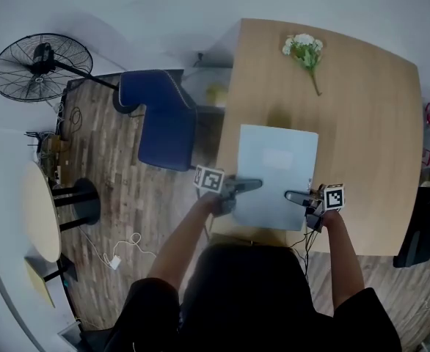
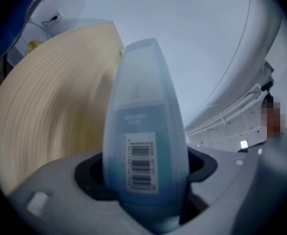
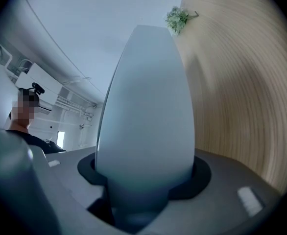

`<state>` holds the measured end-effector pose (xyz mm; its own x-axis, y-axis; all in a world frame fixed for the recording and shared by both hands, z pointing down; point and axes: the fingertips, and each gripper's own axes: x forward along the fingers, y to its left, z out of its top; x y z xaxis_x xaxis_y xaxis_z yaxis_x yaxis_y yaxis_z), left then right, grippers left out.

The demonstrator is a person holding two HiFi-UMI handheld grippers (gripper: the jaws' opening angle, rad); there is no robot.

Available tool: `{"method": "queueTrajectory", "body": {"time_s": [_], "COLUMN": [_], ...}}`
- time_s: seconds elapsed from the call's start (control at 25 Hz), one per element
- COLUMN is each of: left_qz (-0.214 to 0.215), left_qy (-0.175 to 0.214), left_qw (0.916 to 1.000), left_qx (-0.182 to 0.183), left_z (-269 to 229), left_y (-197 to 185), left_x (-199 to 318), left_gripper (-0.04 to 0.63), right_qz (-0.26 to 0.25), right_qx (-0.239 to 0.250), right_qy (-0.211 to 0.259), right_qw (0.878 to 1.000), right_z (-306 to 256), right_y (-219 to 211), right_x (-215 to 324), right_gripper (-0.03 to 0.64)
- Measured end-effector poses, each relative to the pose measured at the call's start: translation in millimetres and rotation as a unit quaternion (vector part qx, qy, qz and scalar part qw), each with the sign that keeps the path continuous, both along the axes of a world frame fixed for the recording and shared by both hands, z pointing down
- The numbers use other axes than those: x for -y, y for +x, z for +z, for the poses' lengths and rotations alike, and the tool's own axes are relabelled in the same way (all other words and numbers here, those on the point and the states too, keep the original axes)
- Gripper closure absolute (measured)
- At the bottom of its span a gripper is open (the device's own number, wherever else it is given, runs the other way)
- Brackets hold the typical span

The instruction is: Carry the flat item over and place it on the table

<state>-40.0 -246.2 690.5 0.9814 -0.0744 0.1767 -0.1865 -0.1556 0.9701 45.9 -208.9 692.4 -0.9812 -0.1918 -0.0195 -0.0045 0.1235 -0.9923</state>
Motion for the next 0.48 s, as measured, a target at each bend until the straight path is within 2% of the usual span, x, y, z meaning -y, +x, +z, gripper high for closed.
{"method": "queueTrajectory", "body": {"time_s": [0.24,0.48], "left_qz": [0.006,0.011], "left_qy": [-0.023,-0.036], "left_qw": [0.9997,0.9991], "left_qx": [-0.001,0.016], "left_z": [25,46], "left_y": [-6,-4], "left_x": [34,63], "left_gripper": [0.230,0.224], "right_qz": [0.006,0.020], "right_qx": [-0.016,-0.026], "right_qy": [-0.016,-0.025], "right_qw": [1.000,0.999], "right_z": [22,35], "right_y": [-6,-8], "right_x": [32,63], "right_gripper": [0.321,0.308]}}
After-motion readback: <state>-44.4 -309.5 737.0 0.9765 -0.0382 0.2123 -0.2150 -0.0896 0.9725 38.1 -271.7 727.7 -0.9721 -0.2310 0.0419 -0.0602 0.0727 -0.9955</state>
